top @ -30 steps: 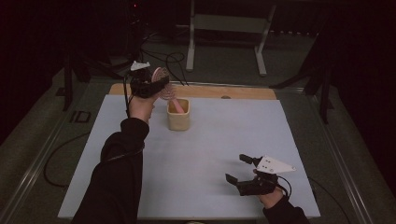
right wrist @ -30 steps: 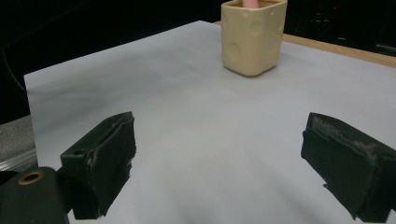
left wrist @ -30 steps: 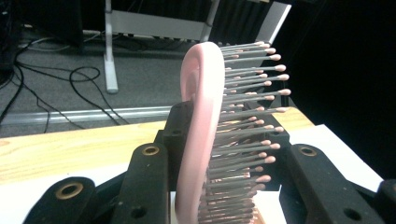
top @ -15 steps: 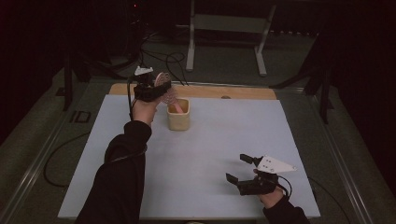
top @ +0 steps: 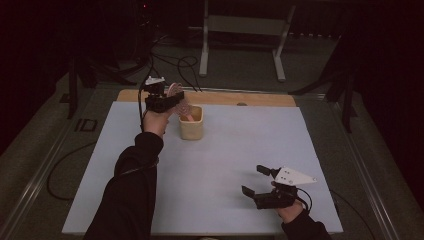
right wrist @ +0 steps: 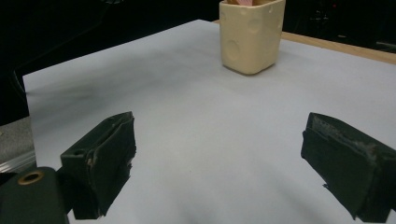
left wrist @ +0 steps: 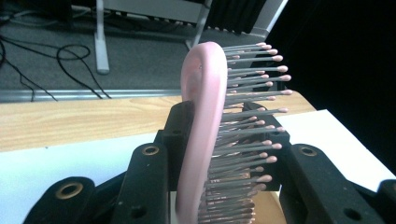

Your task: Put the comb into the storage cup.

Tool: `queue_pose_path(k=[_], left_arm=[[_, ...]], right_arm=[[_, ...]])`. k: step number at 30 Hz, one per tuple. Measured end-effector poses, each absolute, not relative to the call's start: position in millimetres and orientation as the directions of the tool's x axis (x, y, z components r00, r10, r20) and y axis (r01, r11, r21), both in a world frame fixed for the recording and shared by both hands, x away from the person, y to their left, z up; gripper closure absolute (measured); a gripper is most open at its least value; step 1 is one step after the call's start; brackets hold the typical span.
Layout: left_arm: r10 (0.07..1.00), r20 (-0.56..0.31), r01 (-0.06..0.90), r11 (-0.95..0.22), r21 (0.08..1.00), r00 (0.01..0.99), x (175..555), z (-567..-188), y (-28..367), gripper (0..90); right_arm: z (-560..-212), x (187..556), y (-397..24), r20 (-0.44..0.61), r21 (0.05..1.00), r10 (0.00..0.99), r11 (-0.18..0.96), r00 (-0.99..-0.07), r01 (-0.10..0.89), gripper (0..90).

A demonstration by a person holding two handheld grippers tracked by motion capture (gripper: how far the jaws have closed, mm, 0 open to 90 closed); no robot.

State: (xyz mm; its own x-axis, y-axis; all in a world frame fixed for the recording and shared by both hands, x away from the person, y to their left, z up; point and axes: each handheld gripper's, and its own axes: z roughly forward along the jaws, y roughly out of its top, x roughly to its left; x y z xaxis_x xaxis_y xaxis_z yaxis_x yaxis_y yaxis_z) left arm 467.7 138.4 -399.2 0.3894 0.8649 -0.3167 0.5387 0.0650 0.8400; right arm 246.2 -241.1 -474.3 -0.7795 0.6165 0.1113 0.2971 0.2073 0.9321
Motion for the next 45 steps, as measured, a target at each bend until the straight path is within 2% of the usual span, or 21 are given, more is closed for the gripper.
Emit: queue_pose_path(k=[25,29,34,38,42,45], left_arm=[[0.873,-0.306,0.538,0.061,0.841,0.380,475.0,-406.1,146.9,62.7],[0.877,-0.311,0.549,0.066,0.833,0.367,475.9,-405.6,146.8,51.1],[0.888,-0.292,0.553,0.052,0.832,0.355,474.2,-399.4,144.1,29.2],[0.891,-0.282,0.558,0.039,0.829,0.356,472.6,-396.1,142.9,15.3],[0.886,-0.268,0.560,0.012,0.828,0.378,470.6,-393.4,142.5,6.8],[0.881,-0.271,0.550,0.015,0.835,0.387,468.0,-391.3,142.3,4.0]], right_arm=[[-474.9,247.0,-241.2,0.117,0.931,0.616,0.205,-0.779,0.302,9.8],[-475.3,247.2,-241.3,0.117,0.930,0.617,0.208,-0.779,0.304,9.8],[-475.4,247.2,-241.9,0.120,0.929,0.619,0.205,-0.776,0.307,9.7],[-475.2,247.3,-242.1,0.122,0.930,0.619,0.202,-0.776,0.307,9.7],[-474.3,246.8,-242.2,0.121,0.931,0.621,0.200,-0.774,0.306,9.8],[-474.4,246.7,-242.5,0.119,0.931,0.622,0.202,-0.774,0.305,9.8]])
